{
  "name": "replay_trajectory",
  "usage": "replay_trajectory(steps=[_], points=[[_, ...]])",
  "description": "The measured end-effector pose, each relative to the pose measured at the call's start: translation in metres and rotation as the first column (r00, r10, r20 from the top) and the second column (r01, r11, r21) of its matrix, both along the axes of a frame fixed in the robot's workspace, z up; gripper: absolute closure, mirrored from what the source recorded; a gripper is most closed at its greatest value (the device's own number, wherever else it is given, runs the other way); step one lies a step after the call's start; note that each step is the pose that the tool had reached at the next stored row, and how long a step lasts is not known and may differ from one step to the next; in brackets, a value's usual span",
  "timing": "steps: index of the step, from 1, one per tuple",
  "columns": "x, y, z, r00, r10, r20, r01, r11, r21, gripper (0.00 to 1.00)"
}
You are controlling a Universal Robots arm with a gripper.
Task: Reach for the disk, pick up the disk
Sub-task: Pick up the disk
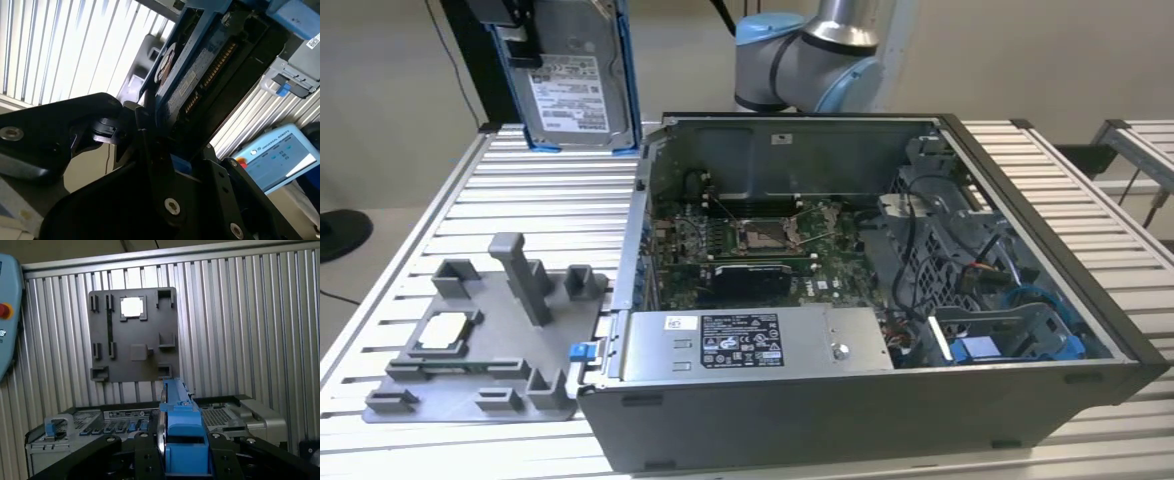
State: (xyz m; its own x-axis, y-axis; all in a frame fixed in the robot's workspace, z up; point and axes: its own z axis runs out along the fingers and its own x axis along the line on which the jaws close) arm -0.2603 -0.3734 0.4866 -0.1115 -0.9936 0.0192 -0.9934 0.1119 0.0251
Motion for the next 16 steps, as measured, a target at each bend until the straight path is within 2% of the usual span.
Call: replay_trajectory(steps=[16], points=[[0.055,0.0,0.0,1.0,0.002,-0.0011,-0.002,1.0,0.0,1.0]])
